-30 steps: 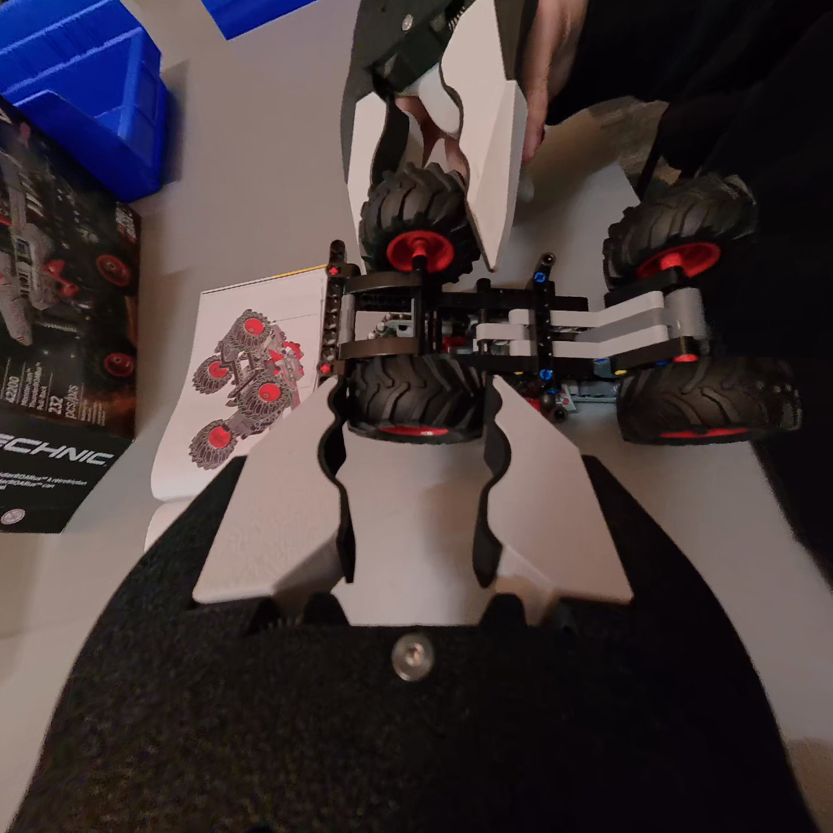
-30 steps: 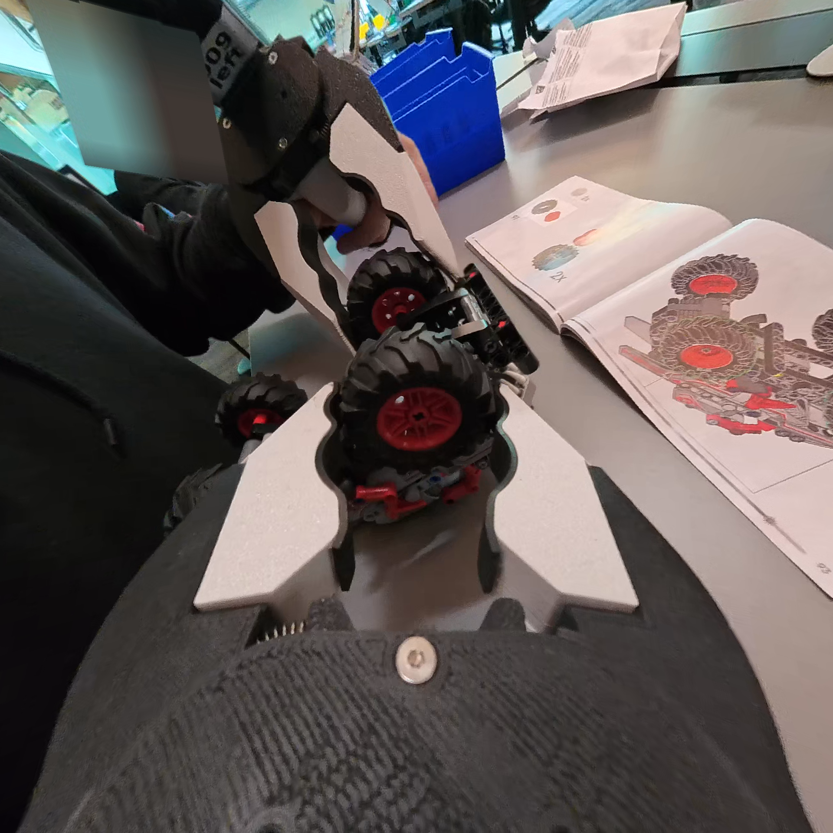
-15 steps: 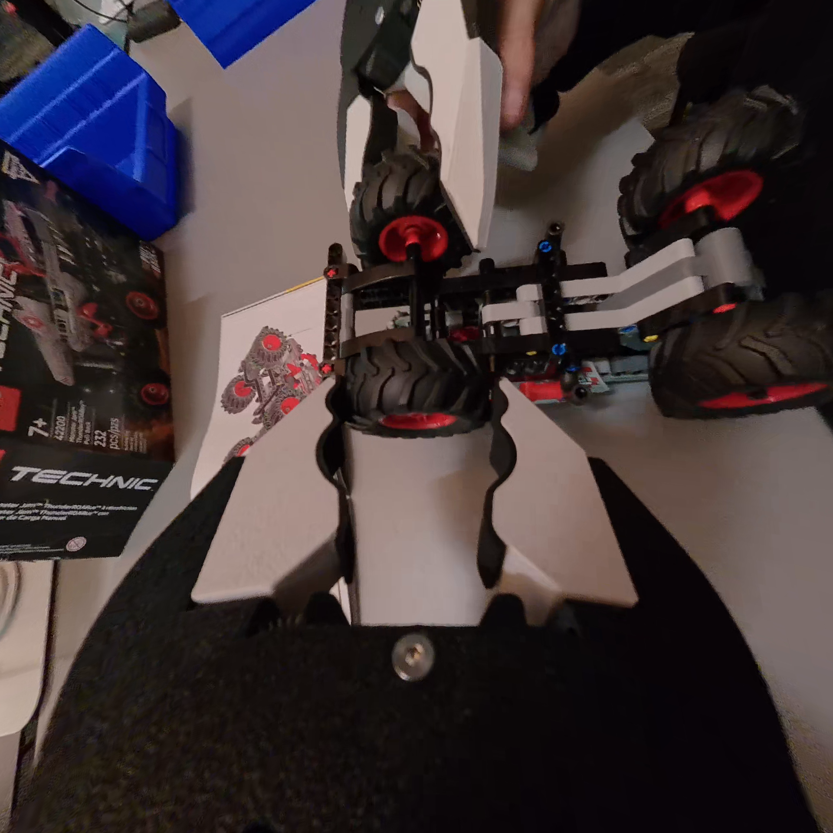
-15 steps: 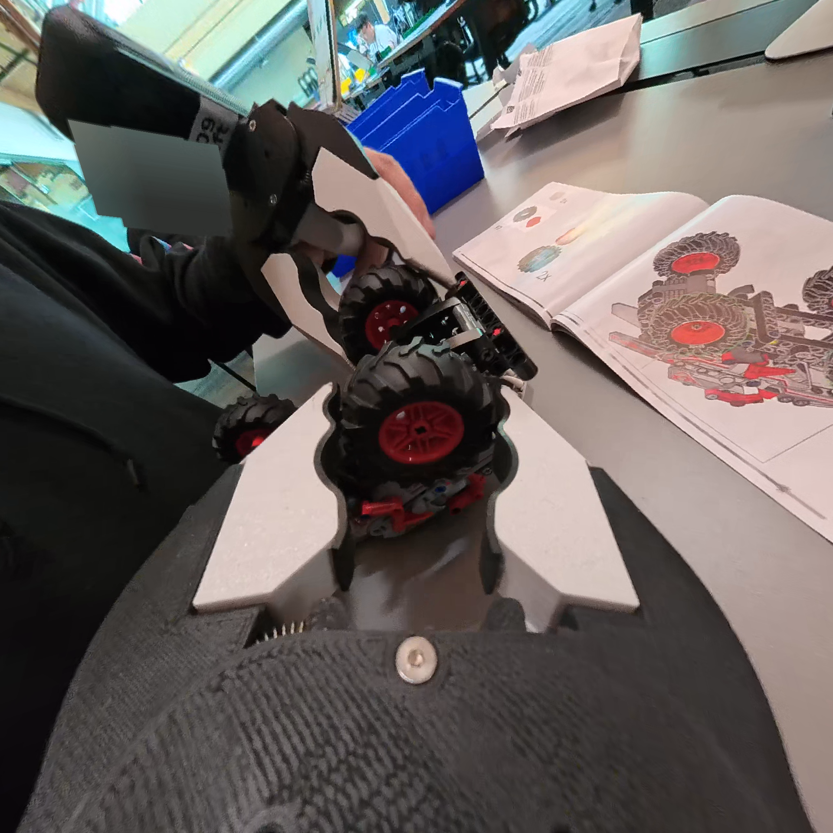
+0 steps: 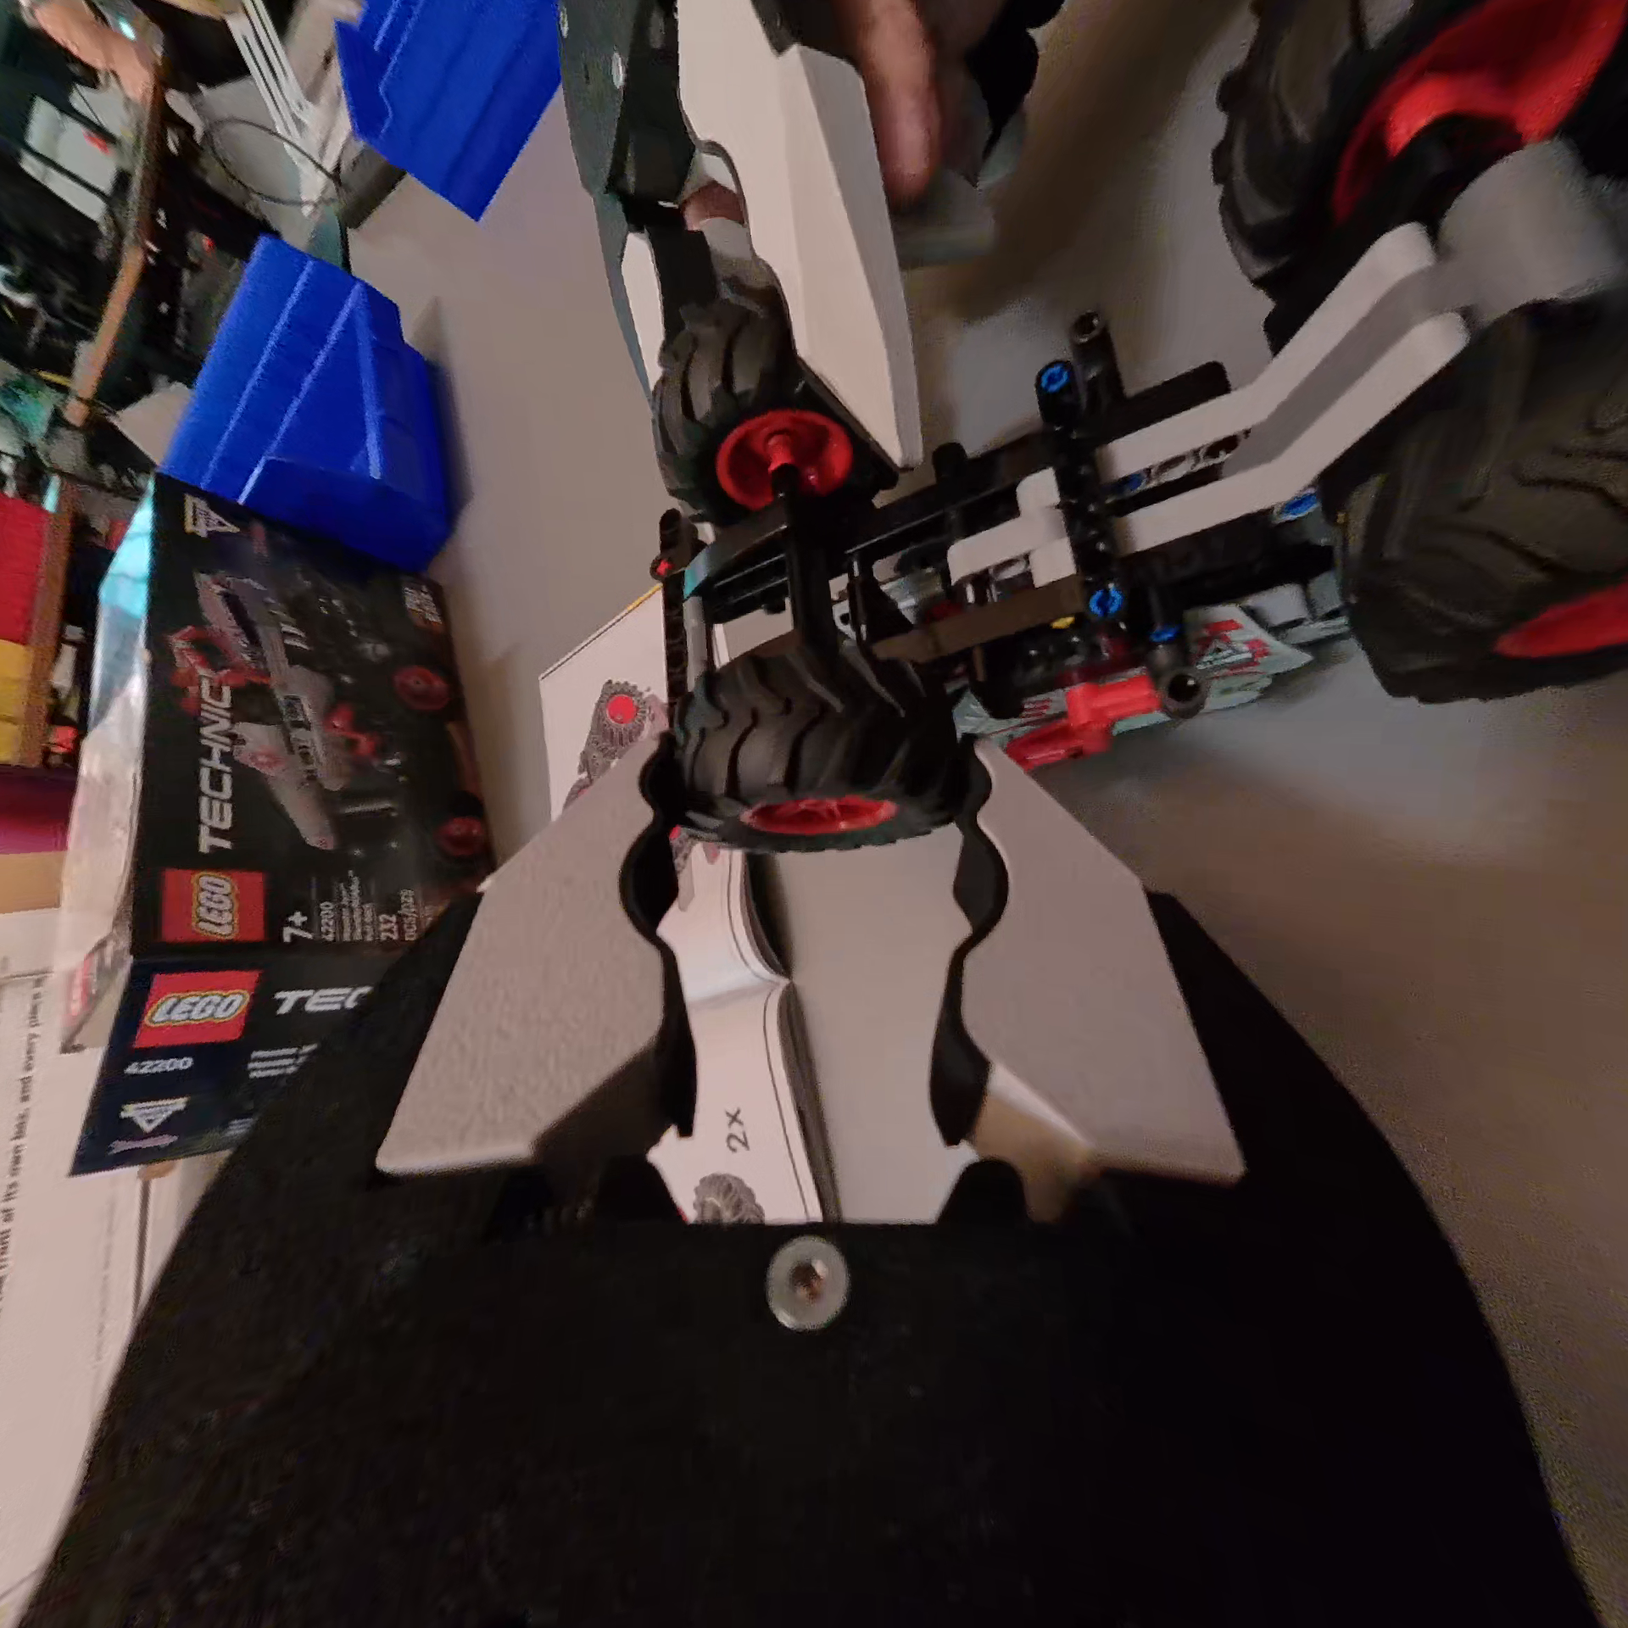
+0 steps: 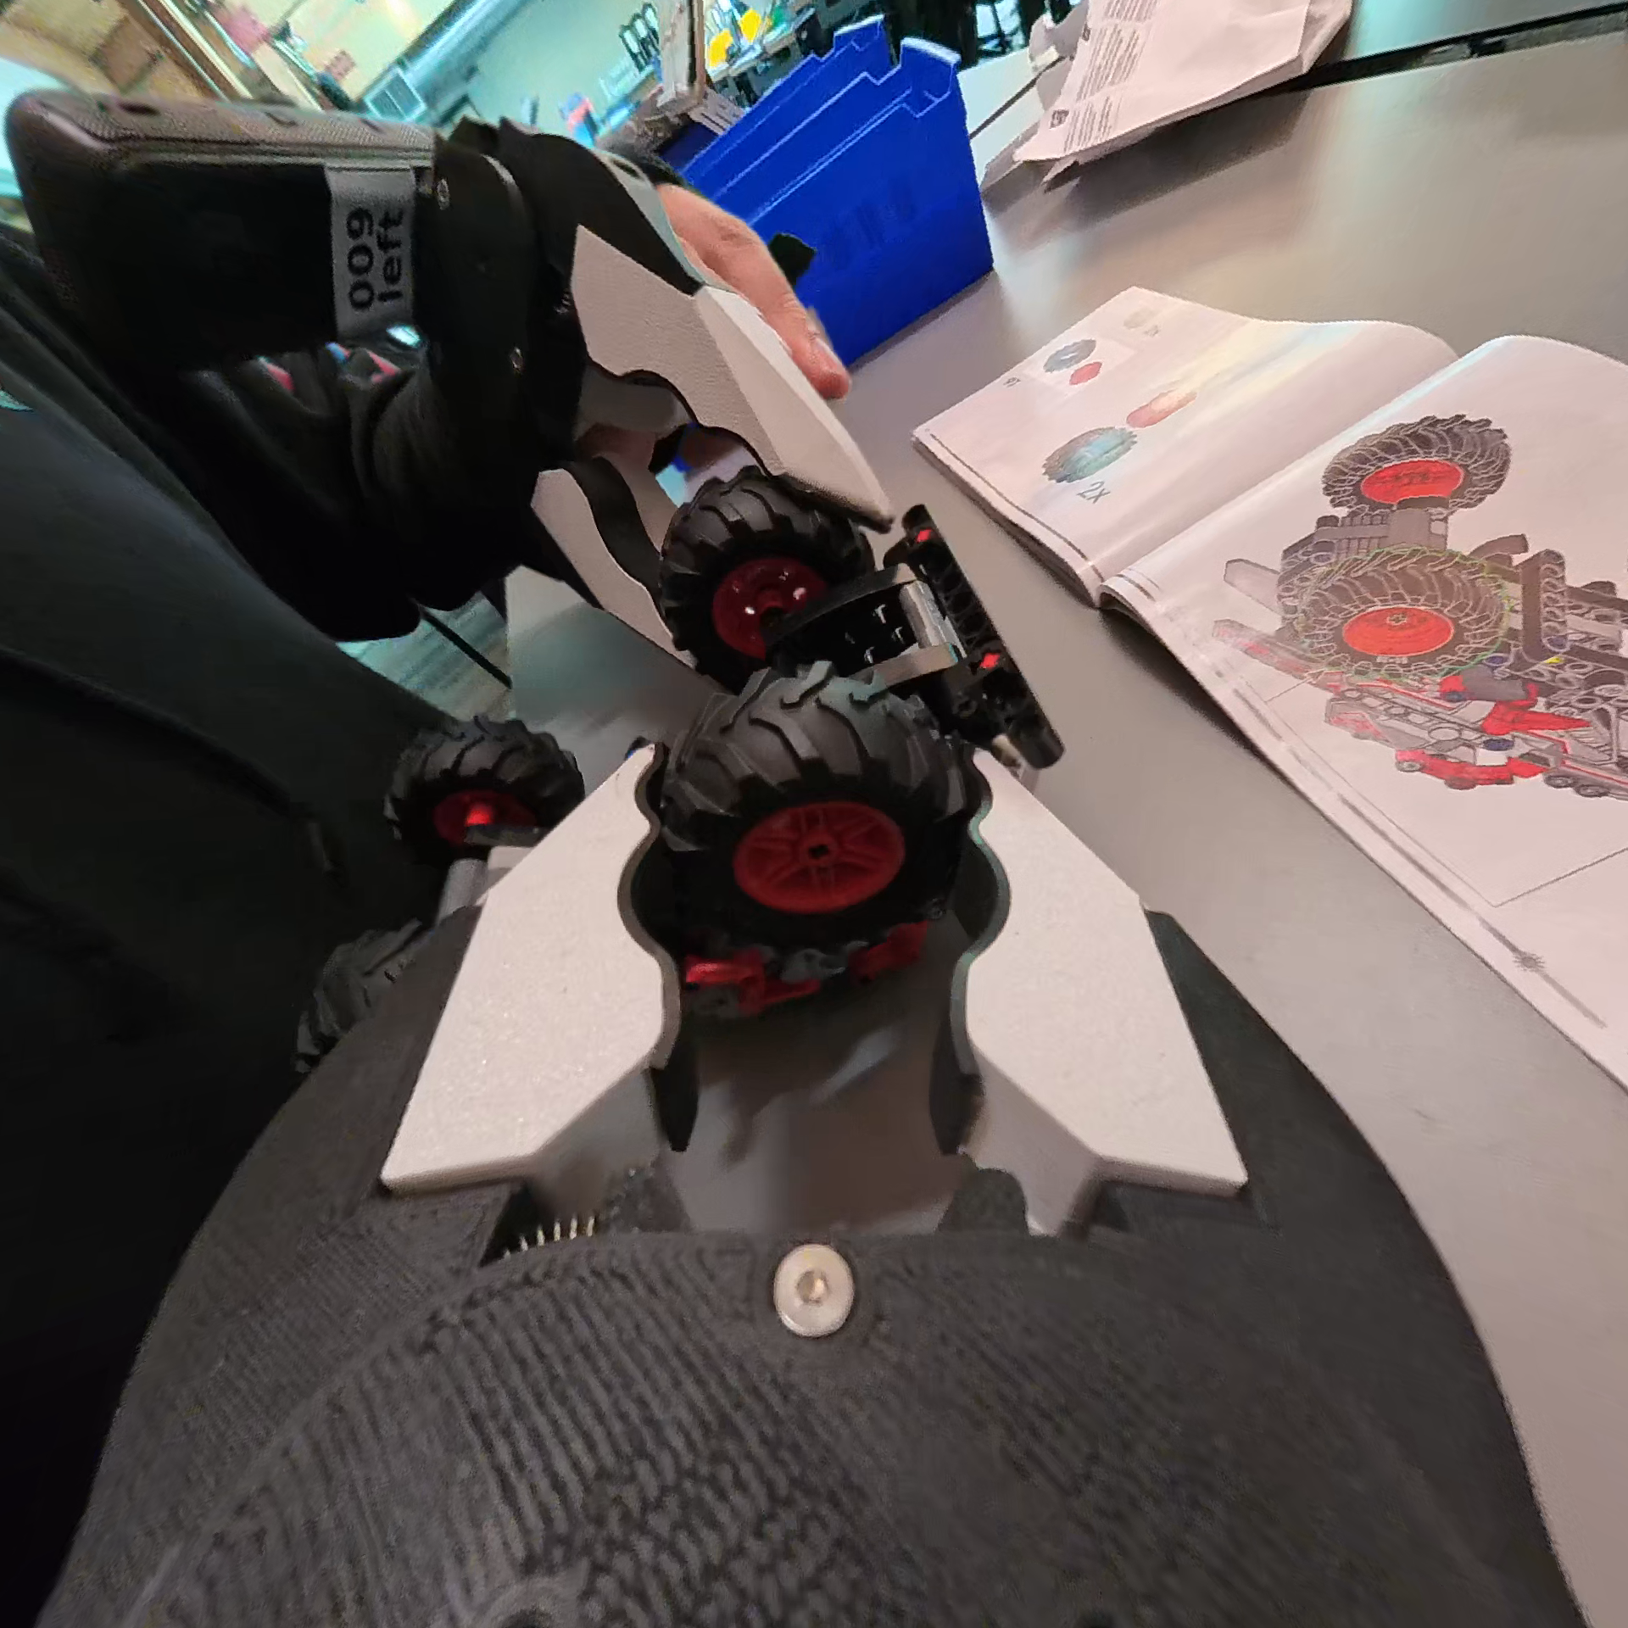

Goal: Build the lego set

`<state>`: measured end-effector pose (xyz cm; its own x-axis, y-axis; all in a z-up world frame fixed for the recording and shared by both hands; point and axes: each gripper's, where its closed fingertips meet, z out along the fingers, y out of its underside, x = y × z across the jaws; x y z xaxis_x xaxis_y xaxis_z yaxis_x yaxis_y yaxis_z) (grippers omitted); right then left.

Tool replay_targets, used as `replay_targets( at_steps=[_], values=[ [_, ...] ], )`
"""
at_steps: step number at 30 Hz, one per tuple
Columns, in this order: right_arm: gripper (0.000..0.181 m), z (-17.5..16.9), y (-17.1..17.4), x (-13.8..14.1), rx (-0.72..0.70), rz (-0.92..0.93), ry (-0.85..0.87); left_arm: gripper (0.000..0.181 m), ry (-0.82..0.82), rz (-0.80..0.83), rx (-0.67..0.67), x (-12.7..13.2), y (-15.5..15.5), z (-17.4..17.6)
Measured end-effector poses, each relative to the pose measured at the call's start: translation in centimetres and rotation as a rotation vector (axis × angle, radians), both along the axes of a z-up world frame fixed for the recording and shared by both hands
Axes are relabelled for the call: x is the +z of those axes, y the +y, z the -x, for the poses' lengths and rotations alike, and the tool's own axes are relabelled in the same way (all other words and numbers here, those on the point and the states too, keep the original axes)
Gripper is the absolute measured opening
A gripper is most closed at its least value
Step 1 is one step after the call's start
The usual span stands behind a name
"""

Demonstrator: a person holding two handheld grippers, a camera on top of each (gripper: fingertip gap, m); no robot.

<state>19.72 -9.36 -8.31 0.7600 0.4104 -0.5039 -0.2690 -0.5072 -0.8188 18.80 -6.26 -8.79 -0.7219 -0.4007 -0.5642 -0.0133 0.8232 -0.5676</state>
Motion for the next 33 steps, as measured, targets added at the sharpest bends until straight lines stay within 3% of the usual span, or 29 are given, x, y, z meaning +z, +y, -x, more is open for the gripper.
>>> replay_targets(
  at_steps=[9, 18, 20, 22, 26, 28, 30, 33],
  values=[
    [0.062, 0.3, -0.9, 0.8, -0.017, -0.016, 0.047, 0.058, 0.011, 0.175, 0.080, 0.8, -0.8, 0.8],
    [0.061, 0.4, -1.1, 0.7, 0.058, 0.033, 0.043, 0.056, 0.025, 0.272, 0.075, 0.9, -0.4, 1.3],
    [0.062, -0.9, -1.4, 0.1, 0.029, 0.056, 0.014, 0.057, 0.037, 0.261, 0.084, 0.7, 0.5, 1.5],
    [0.061, -4.4, -1.5, -0.3, -0.113, 0.068, 0.012, 0.058, 0.044, 0.301, 0.115, 0.9, 2.1, 1.8],
    [0.064, -3.7, -1.8, 0.9, -0.038, 0.027, 0.097, 0.059, 0.037, 0.323, 0.097, 1.5, 2.8, 2.1],
    [0.064, -3.6, -1.0, 1.2, -0.065, -0.032, 0.094, 0.060, 0.113, 0.452, 0.089, 0.9, 2.9, 2.3],
    [0.065, -2.9, -0.8, 1.3, -0.049, -0.038, 0.122, 0.060, 0.246, 0.523, 0.140, -1.3, 3.3, 2.8],
    [0.065, -2.9, -1.1, 1.0, -0.069, -0.055, 0.094, 0.060, 0.464, 0.355, 0.220, -5.7, 4.0, 4.7]
  ],
)
